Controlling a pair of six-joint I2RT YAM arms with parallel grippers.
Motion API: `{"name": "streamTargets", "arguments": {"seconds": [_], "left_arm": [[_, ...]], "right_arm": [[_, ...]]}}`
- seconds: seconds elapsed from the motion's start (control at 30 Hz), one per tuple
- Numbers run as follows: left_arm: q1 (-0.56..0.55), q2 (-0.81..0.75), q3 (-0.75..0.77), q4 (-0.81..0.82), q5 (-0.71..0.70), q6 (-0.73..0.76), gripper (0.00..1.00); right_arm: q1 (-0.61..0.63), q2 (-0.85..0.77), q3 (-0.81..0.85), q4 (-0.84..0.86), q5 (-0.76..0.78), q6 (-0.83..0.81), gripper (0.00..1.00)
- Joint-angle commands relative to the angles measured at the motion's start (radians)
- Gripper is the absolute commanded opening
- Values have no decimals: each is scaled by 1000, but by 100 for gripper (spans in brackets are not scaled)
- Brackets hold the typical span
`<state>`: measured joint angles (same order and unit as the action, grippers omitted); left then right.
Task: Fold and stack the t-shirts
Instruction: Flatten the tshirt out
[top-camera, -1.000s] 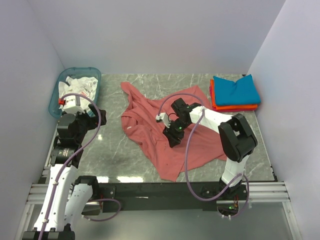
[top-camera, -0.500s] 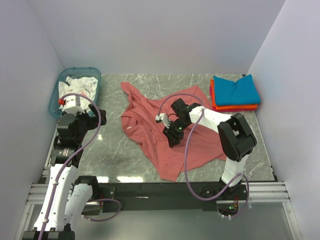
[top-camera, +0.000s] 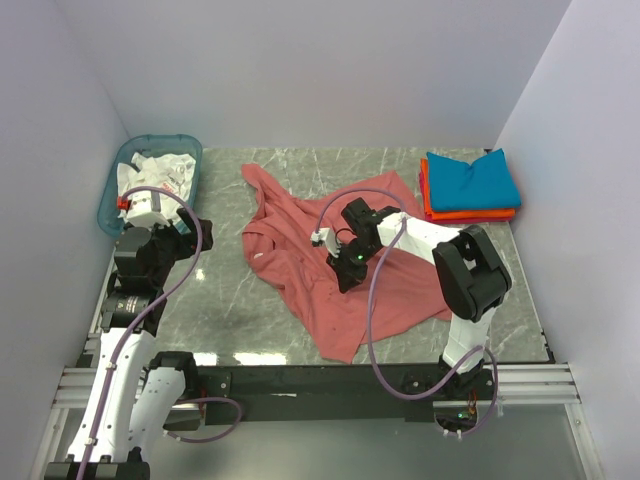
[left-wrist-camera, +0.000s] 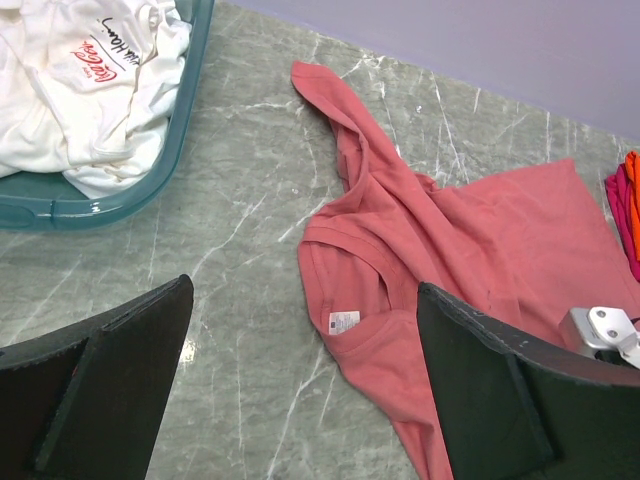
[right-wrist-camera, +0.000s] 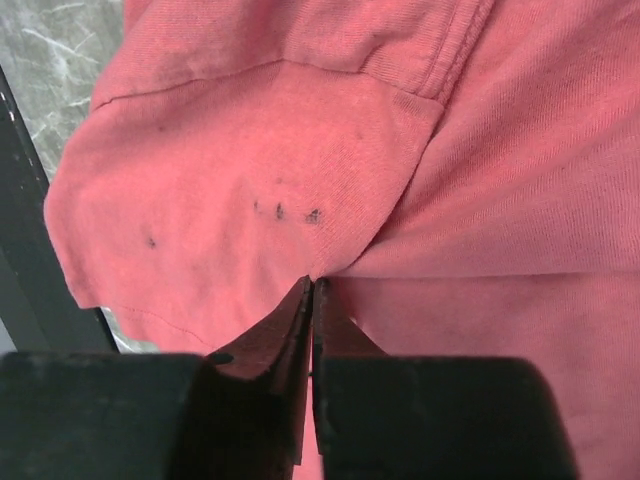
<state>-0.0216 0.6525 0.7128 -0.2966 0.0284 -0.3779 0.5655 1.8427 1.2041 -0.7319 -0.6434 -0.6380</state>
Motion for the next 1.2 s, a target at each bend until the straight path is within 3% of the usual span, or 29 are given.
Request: {"name": "streamTargets", "arguments": {"seconds": [0.0,0.27,0.53,0.7,0.83,0.93,1.03,1.17], "left_arm": [[-3,-4,24,31,1,10,99],[-3,4,25,30,1,11,100],[-3,2,22,30,-8,11,100],[-3,-5,27,25,-25,10,99],[-1,-33,22,24,-74,8,99],[-1,-57,19,17,-136,4,99],[-3,-91,16,16,-188,-4,99],[-3,-131,7,30,-214,-7,99]], "right_arm": [[14,-28,22,-26,-12,0,0],[117,-163,8,-184,-41,-118,0],[272,-148,67,-270,-48,-198,0],[474,-34,245,-316,-59,-216,0],[628,158,467,-366,-79,-213,0],[711,315,760,-425,-102,-197,0],[747,410,892,-426,-130,-157,7],[742,414,888,-368,-154,-95,40]]}}
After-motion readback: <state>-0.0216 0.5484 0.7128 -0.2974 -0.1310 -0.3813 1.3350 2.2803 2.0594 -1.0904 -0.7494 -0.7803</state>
